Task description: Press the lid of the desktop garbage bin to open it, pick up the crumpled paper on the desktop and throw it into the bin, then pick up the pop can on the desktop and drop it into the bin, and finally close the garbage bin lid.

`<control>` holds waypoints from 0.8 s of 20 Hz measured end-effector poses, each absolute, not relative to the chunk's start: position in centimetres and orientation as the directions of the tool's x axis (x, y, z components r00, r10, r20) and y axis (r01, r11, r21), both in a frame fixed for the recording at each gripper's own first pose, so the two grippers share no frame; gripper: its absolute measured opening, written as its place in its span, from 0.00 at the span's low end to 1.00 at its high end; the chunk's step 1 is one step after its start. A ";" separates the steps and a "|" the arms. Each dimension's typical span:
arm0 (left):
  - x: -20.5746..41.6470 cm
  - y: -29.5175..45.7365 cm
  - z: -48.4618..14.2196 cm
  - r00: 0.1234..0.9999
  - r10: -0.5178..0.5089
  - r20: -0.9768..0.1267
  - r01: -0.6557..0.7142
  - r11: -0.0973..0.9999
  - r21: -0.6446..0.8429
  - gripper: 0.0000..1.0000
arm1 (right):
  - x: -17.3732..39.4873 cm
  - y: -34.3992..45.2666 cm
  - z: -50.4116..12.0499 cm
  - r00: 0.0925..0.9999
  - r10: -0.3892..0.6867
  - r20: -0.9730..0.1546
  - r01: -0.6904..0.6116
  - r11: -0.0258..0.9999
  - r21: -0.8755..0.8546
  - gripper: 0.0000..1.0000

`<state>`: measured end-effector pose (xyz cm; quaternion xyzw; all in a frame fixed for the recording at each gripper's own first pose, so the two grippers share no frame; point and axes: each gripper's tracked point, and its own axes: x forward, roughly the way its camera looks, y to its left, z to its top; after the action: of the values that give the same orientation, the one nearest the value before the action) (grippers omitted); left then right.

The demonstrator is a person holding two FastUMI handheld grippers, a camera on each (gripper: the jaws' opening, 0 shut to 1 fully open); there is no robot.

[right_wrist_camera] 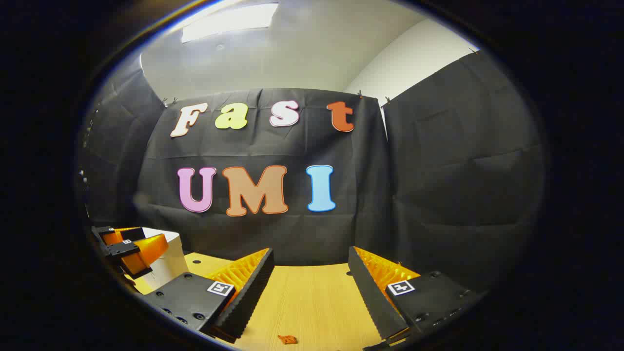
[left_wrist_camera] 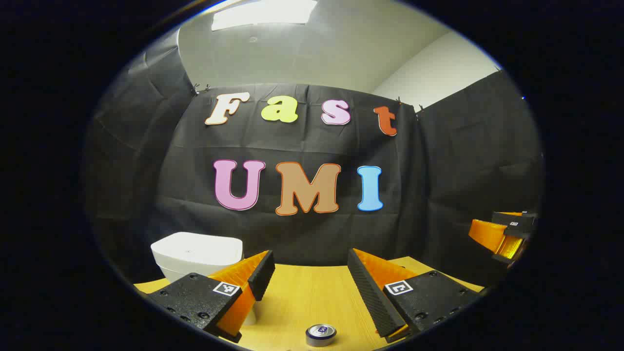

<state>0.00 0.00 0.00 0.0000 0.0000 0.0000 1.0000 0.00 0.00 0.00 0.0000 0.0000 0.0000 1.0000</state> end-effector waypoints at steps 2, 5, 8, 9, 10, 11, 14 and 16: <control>-0.6 -0.3 0.1 1.000 -0.005 0.005 0.005 1.000 -0.008 0.93 | 0.2 0.1 0.0 1.000 0.008 -0.010 -0.008 1.000 -0.005 0.98; -1.0 0.0 -0.5 1.000 0.005 -0.010 -0.005 1.000 -0.029 0.92 | 0.1 1.0 -0.5 0.998 0.039 -0.041 -0.039 0.999 0.002 0.96; -1.2 0.5 -0.7 0.999 0.030 -0.031 -0.031 0.999 -0.021 0.92 | -0.1 1.2 0.1 0.998 0.053 -0.028 -0.053 0.999 0.007 0.98; -1.1 0.6 -0.7 0.999 0.036 -0.030 -0.036 0.999 -0.018 0.92 | 0.0 1.0 0.3 0.999 0.050 -0.021 -0.050 0.999 0.009 0.98; -1.1 0.5 -0.6 0.999 0.037 -0.032 -0.038 0.999 -0.015 0.92 | 0.1 1.0 0.3 0.998 0.054 -0.021 -0.054 0.999 0.011 0.98; -1.1 0.4 -0.8 0.999 0.039 -0.036 -0.039 0.999 -0.013 0.92 | 0.1 1.0 0.1 0.998 0.054 -0.026 -0.054 0.998 0.011 0.98; -1.0 0.1 -1.2 0.998 0.037 -0.057 -0.038 0.999 -0.017 0.92 | 0.1 1.1 -0.3 0.997 0.062 -0.043 -0.062 0.998 0.001 0.98; -1.0 -0.2 -1.5 0.997 0.029 -0.066 -0.030 0.999 -0.016 0.92 | 0.1 1.3 -0.2 0.996 0.072 -0.043 -0.072 0.997 0.003 0.98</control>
<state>-1.01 -0.19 -1.45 -0.0084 0.0331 0.0146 0.9993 0.11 1.32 -0.16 0.0005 0.0217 0.0359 0.9991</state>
